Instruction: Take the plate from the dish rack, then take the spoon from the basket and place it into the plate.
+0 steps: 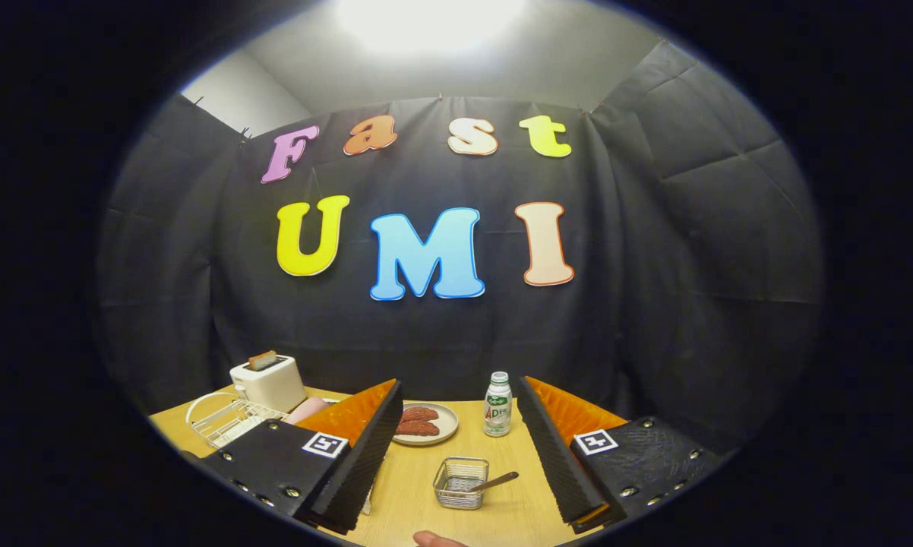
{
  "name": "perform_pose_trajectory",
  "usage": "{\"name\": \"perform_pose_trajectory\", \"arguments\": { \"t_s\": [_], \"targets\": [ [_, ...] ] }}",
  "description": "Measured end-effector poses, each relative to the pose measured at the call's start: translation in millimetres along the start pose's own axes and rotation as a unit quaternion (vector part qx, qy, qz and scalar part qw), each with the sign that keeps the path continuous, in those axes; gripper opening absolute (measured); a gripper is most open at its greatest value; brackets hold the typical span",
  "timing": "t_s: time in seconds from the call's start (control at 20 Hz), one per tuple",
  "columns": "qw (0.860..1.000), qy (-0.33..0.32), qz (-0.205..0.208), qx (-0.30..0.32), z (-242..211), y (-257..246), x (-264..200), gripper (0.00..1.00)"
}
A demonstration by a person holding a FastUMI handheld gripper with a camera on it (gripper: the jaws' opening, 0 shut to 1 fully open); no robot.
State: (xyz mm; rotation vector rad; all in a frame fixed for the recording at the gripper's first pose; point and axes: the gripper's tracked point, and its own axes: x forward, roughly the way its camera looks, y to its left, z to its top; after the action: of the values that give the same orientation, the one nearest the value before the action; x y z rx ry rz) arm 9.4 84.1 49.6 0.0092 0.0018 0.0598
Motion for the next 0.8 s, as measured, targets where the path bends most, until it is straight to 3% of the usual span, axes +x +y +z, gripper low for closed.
{"name": "perform_pose_trajectory", "arguments": {
  "t_s": [0.35,0.8],
  "targets": [
    [0.997,0.009,0.019,0.068,1,11,17,0.93],
    [0.998,0.052,0.025,0.006,5,70,35,0.93]
  ]
}}
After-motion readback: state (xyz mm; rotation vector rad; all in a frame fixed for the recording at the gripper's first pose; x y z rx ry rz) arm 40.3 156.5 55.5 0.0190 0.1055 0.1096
